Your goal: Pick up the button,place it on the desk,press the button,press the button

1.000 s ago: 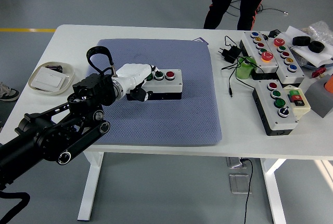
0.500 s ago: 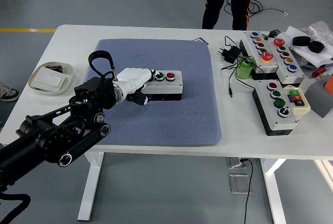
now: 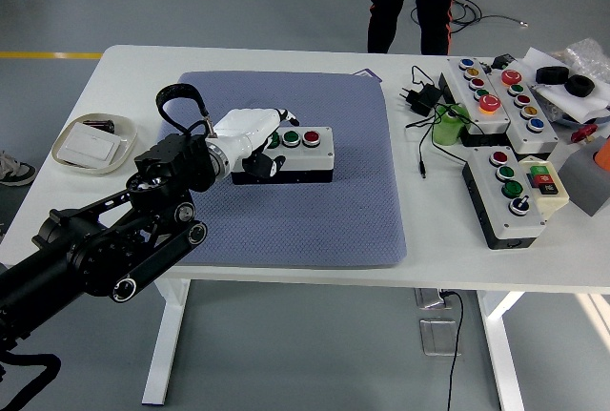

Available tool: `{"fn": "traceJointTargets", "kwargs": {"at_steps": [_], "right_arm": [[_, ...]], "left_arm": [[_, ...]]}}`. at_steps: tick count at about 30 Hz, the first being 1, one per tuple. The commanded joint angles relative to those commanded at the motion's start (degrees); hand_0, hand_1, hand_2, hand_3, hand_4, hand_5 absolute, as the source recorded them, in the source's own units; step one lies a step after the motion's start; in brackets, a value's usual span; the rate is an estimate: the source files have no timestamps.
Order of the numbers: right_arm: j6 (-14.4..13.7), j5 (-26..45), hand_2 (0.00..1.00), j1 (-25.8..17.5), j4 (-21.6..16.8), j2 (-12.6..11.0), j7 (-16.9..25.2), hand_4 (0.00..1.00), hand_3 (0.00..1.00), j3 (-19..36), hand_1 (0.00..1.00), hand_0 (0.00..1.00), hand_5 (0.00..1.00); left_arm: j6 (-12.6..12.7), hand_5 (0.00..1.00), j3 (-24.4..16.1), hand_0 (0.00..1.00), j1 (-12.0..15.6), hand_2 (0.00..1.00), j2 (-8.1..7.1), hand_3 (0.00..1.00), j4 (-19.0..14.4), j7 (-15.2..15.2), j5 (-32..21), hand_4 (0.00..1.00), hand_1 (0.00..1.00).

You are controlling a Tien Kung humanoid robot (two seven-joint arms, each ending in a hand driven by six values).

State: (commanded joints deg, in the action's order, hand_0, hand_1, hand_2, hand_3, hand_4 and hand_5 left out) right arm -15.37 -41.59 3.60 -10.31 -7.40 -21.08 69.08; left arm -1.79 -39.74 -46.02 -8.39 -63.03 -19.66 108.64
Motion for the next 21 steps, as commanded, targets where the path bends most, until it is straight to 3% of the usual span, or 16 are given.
{"fn": "traceJointTargets", "kwargs": {"at_steps": [9, 21], "right_arm": [[0.0, 0.1, 0.550, 0.1, 0.0, -0.1, 0.0, 0.270, 0.591, -0.3, 0.509, 0.651, 0.384], [0.1, 0.3, 0.550, 0.2, 0.0, -0.2, 0.0, 0.270, 0.591, -0.6, 0.508, 0.651, 0.385]], "left_arm": [[0.2, 0.002, 0.0, 0.002, -0.7, 0.023, 1.91, 0.885, 2.2, 0.2, 0.0, 0.602, 0.002], [-0.2, 0.002, 0.7, 0.002, -0.6, 0.023, 2.33, 0.883, 3.8, 0.3, -0.3, 0.597, 0.002]]}}
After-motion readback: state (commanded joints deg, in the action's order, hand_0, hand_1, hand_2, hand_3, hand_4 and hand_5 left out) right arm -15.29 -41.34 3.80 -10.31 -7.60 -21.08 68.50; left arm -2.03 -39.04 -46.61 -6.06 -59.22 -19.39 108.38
